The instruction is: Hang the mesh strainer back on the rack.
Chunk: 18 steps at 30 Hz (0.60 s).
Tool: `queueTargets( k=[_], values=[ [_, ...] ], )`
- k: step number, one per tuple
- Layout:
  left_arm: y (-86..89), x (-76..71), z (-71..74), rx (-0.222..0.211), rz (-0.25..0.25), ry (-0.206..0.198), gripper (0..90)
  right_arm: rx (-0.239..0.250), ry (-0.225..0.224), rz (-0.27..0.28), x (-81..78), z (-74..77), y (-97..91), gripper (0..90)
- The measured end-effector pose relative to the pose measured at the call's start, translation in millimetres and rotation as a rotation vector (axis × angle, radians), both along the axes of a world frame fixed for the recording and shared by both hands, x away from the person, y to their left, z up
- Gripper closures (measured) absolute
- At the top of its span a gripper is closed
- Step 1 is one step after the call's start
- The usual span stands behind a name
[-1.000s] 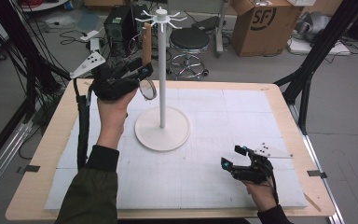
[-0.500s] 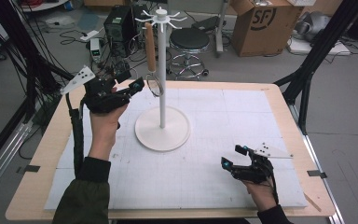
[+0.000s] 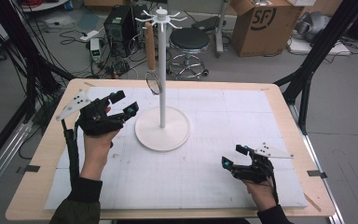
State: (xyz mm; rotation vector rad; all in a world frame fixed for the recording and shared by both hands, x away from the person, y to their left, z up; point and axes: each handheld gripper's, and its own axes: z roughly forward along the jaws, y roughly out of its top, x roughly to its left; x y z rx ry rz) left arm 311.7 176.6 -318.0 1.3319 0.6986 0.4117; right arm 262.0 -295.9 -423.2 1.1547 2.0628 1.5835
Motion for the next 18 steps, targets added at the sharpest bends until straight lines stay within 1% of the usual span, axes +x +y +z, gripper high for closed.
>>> queueTargets(
  k=[3, 7, 12, 15, 16, 18],
  values=[
    [0.8, -4.5, -10.4, -0.004, -0.008, 0.012, 23.8, -0.002, -0.003, 0.000, -0.2, 0.1, 0.1, 14.6],
    [2.0, -10.8, -20.6, 0.010, -0.014, 0.027, 23.8, -0.003, -0.003, -0.002, 0.1, -0.1, 0.3, 14.6],
    [3.0, -19.1, -31.5, 0.010, -0.015, 0.019, 23.5, -0.004, -0.001, -0.002, -0.4, -0.3, 0.6, 14.6],
    [3.9, -22.7, -38.7, 0.001, -0.017, 0.017, 23.1, -0.003, -0.004, -0.004, -0.2, -0.3, 0.3, 14.6],
    [4.4, -23.7, -41.5, 0.006, -0.016, 0.014, 22.6, -0.003, -0.005, -0.005, -0.3, -0.2, 0.2, 14.6],
    [4.3, -25.4, -47.0, 0.003, -0.019, 0.022, 21.8, -0.004, -0.005, -0.005, -0.3, -0.2, 0.2, 14.6]
  ],
)
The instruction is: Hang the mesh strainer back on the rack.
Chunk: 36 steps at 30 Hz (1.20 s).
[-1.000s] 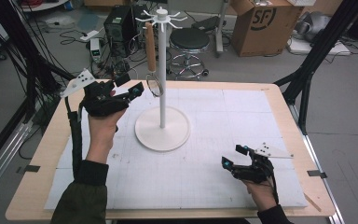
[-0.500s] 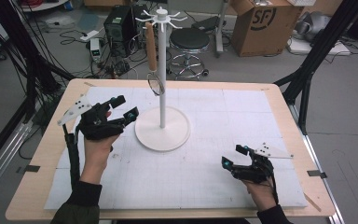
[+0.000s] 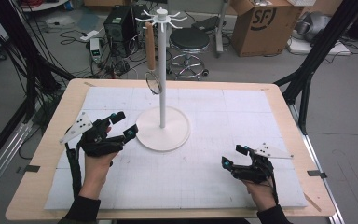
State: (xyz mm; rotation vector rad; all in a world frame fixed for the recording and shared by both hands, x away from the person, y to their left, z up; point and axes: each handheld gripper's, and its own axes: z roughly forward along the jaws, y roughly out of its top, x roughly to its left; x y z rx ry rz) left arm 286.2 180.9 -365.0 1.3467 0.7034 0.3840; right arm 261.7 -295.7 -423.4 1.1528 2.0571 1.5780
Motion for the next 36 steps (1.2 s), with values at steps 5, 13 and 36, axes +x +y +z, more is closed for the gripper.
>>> queueTargets(
  k=[5, 13, 36],
  values=[
    [0.8, -3.9, -11.6, 0.012, 0.000, 0.022, 21.0, 0.002, 0.004, 0.000, 0.2, -0.2, 0.0, 14.5],
    [0.3, -9.6, -28.3, 0.031, 0.000, 0.062, 20.9, 0.001, -0.002, -0.002, 0.1, 0.3, -0.8, 14.1],
    [-13.0, -34.5, -68.3, 0.108, -0.024, 0.123, 19.6, -0.019, -0.034, 0.002, -2.2, -0.6, -0.9, 13.2]
  ],
)
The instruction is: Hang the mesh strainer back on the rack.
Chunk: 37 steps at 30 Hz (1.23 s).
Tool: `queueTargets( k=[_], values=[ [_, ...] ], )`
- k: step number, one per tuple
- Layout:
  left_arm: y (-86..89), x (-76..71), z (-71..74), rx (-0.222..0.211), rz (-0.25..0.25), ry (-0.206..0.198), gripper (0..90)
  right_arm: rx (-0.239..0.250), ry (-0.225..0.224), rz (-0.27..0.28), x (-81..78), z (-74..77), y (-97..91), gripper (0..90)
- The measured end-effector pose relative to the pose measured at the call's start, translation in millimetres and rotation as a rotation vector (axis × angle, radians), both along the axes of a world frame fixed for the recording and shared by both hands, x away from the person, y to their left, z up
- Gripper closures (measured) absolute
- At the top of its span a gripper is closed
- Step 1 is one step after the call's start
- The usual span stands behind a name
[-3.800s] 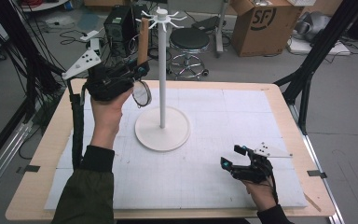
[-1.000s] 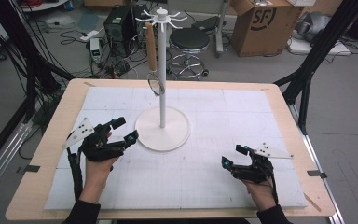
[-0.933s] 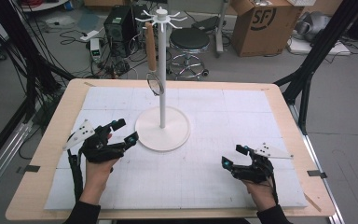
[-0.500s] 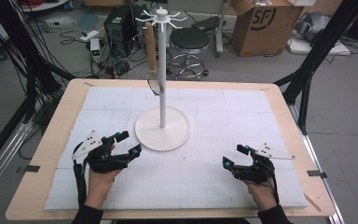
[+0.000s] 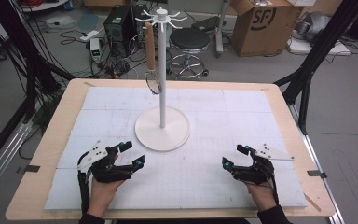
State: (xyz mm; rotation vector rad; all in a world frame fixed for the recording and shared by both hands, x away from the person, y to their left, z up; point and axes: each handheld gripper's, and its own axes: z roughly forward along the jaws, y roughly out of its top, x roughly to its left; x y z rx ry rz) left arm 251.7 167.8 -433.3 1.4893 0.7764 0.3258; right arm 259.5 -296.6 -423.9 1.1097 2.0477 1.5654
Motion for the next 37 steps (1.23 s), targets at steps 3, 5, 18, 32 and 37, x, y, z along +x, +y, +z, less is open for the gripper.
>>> queueTargets(
  k=[3, 5, 18, 32, 37],
  values=[
    [0.9, -1.4, -2.2, -0.002, 0.003, 0.000, 19.4, -0.004, -0.002, 0.000, 0.0, -0.2, 0.4, 12.7],
    [1.1, -1.6, -2.2, 0.003, 0.006, -0.004, 19.4, -0.011, -0.006, -0.002, 0.1, -0.2, 0.5, 12.3],
    [-2.5, 2.3, -9.4, 0.027, -0.012, 0.038, 18.6, -0.036, -0.020, -0.009, 0.0, -2.4, 3.4, 11.2],
    [-4.2, 2.4, -9.8, 0.040, -0.007, 0.043, 18.7, -0.045, -0.018, -0.008, 0.5, -3.6, 4.6, 11.1],
    [-4.0, 2.9, -10.2, 0.047, -0.006, 0.045, 18.7, -0.043, -0.015, -0.007, 1.4, -3.9, 4.3, 11.1]
  ],
)
